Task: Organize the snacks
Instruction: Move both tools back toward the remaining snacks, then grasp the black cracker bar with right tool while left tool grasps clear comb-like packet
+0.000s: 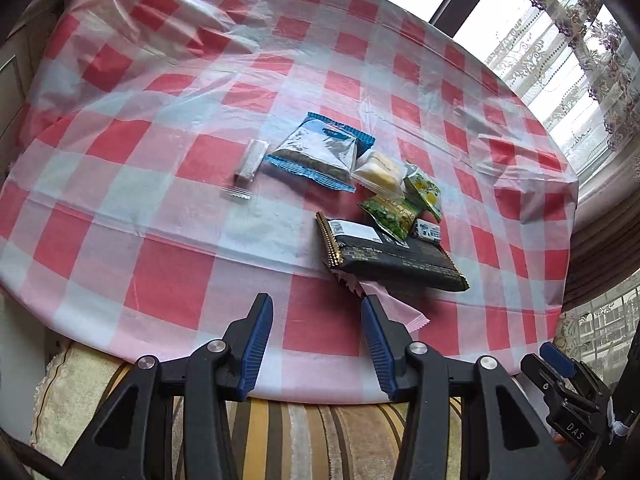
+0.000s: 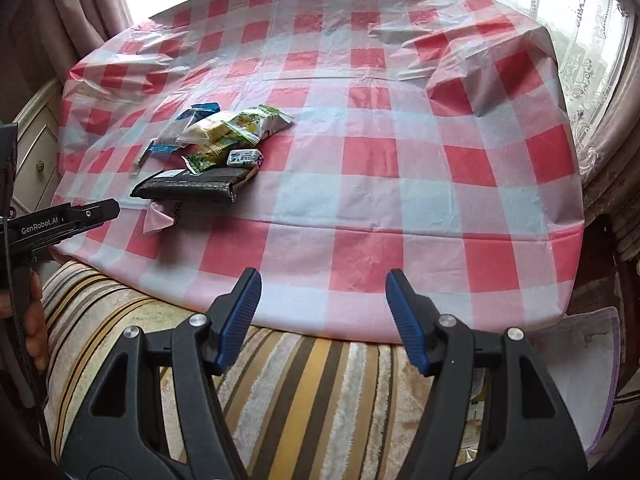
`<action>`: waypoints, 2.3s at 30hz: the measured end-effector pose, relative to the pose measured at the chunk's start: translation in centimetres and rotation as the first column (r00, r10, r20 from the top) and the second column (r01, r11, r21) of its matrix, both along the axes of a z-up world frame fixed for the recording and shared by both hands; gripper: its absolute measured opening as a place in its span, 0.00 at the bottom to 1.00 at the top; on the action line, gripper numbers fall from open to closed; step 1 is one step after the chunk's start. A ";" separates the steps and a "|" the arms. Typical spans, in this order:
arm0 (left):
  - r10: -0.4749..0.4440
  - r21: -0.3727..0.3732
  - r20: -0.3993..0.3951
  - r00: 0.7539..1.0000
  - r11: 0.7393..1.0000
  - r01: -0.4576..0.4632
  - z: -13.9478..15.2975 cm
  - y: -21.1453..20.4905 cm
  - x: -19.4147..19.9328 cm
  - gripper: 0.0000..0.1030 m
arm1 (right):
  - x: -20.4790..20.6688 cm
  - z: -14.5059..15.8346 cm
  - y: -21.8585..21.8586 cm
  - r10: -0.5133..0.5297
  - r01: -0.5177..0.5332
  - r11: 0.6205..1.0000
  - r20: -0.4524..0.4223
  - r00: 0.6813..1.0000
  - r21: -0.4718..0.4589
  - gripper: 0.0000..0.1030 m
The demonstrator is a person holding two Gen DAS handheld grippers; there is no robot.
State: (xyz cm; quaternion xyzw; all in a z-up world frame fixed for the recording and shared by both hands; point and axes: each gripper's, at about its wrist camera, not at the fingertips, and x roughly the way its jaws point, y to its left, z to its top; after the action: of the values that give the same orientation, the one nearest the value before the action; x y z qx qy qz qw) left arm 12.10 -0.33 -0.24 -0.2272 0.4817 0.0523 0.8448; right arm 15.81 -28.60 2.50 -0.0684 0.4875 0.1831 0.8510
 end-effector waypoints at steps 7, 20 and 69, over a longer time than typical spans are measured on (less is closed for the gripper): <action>0.022 0.009 -0.009 1.000 1.000 -0.022 -0.7 1.6 0.9 0.46 | 1.2 -0.3 5.1 0.145 -0.142 0.987 0.045 0.988 -0.072 0.66; 0.061 0.063 -0.050 0.997 0.996 -0.058 -2.2 4.9 3.4 0.46 | 1.3 -2.7 13.0 0.464 -0.407 0.850 0.110 0.879 -0.335 0.66; -0.041 0.253 0.059 0.997 0.967 0.025 -2.4 6.2 7.5 0.15 | 6.8 -5.4 15.2 0.424 -0.424 0.905 -0.086 0.901 0.026 0.56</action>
State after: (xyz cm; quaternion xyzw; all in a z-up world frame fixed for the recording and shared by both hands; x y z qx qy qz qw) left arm 19.60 5.85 -2.68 -0.1114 0.4477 0.0917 0.8825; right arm 22.57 -13.41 -2.86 -0.1615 0.4982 0.3683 0.7682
